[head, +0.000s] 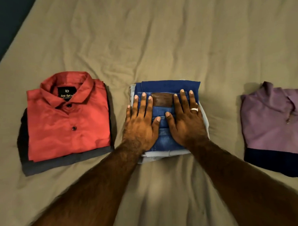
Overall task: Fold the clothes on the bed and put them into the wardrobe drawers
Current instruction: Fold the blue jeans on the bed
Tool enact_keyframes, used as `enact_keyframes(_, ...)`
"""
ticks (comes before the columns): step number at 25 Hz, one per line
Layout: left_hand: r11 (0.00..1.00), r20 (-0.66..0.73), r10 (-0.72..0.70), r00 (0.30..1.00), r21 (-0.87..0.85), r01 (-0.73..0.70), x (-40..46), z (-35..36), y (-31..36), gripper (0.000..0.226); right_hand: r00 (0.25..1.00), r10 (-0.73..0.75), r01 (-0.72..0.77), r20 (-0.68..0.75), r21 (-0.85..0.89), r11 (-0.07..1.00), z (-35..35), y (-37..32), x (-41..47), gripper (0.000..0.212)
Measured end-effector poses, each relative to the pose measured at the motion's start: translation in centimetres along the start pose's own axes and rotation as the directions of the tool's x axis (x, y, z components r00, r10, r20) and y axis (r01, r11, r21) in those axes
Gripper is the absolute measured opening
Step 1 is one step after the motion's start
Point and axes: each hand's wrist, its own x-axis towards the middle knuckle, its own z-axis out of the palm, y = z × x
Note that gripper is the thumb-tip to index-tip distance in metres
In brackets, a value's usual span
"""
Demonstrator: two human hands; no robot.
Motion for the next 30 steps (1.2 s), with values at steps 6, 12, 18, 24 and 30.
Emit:
enact_keyframes(6,1.000,-0.019,0.001,1.000,-0.011,-0.002,2.3,2.7,-0.7,0.078,1.000,0.026,-0.026,0.012,-0.004,1.000,2.3,0.8,2.0,0.074)
enact_keyframes(12,0.998,0.167,-0.031,0.985,0.067,0.020,3.1,2.9,-0.7,0.077,0.968,0.064,-0.049,0.242,-0.069,0.996,2.8,0.5,2.6,0.075)
enact_keyframes(18,0.992,0.357,-0.063,0.932,0.121,0.021,1.8,-8.0,-1.2,0.077,0.952,0.024,0.016,0.304,-0.128,0.992,-8.3,-0.6,2.8,0.067)
enact_keyframes(24,0.988,-0.037,0.142,0.989,-0.050,-0.143,-8.5,-11.7,6.0,0.075,0.982,0.189,-0.189,0.018,0.014,0.982,-18.9,1.2,-10.3,0.061)
enact_keyframes(30,0.915,0.004,0.378,0.926,-0.153,-0.373,-15.0,-8.9,25.4,0.063,0.903,0.430,-0.430,0.020,0.014,0.903,-23.9,12.7,-25.8,0.063)
